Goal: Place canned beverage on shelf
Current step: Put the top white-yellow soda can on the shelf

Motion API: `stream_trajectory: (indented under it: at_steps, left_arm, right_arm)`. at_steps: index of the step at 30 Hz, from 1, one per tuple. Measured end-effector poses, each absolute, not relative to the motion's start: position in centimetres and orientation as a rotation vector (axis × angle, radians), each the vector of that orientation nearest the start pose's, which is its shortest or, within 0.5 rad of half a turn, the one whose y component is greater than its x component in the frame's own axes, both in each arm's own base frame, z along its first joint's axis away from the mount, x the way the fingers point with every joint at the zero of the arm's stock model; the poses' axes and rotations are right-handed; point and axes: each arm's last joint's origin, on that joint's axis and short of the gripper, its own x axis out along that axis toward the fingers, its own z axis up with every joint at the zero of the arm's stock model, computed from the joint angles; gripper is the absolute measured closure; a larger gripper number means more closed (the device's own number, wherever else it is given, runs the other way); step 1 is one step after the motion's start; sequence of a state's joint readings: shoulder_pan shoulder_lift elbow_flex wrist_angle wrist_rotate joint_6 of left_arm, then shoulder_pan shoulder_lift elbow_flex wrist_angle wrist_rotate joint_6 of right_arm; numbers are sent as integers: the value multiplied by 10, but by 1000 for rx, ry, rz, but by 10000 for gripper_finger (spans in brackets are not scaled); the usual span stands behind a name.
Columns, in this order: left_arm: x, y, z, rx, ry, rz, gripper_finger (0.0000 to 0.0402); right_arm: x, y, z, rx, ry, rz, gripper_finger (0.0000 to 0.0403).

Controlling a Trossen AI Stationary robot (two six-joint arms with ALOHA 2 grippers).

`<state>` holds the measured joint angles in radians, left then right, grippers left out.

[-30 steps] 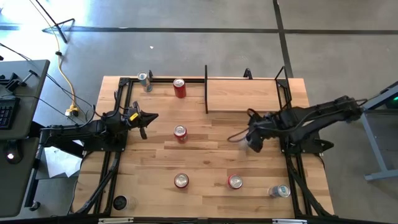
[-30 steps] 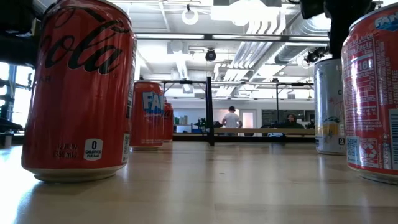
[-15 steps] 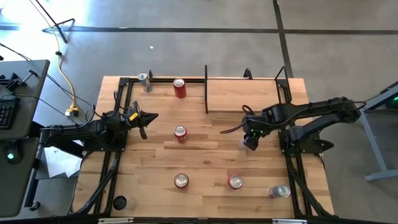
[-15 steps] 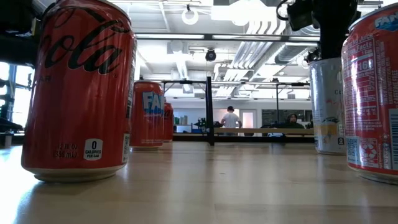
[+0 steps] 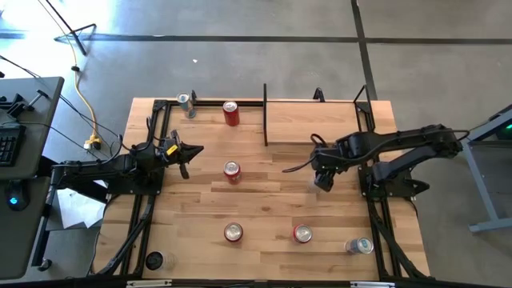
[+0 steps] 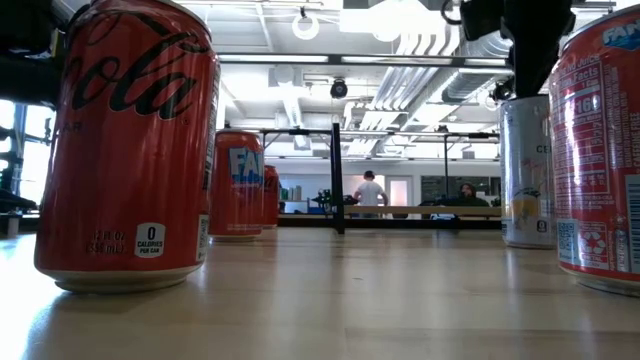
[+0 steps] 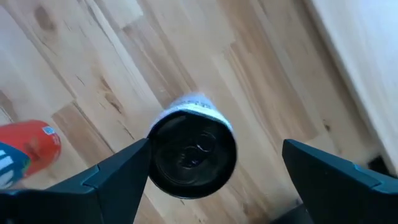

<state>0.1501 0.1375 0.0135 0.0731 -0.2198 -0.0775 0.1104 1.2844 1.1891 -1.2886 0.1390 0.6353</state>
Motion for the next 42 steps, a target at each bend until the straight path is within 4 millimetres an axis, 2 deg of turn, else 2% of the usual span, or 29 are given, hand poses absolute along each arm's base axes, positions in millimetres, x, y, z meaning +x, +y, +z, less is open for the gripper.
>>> stream_trajectory:
  at_steps: [5, 15, 26, 33, 36, 41, 42]
  left_arm:
    - [103, 22, 164, -75, 37, 371, 402]
    - [103, 22, 164, -76, 37, 371, 402]
    - [103, 22, 164, -83, 36, 371, 402]
    - [103, 22, 164, -84, 36, 371, 402]
    - [103, 22, 164, -92, 34, 371, 402]
    - [103, 22, 164, -92, 34, 371, 401]
    - [103, 22, 164, -92, 34, 371, 402]
  right_arm:
    - [213, 21, 307, 402, 1287, -428, 55]
    - [215, 22, 285, 428, 1335, -442, 55]
    - [218, 22, 285, 411, 1322, -426, 55]
    - [229, 18, 272, 384, 1389, -445, 56]
    - [233, 14, 266, 396, 1416, -461, 76]
    - [237, 8, 262, 438, 1434, -468, 161]
    - [237, 7, 262, 443, 1433, -470, 165]
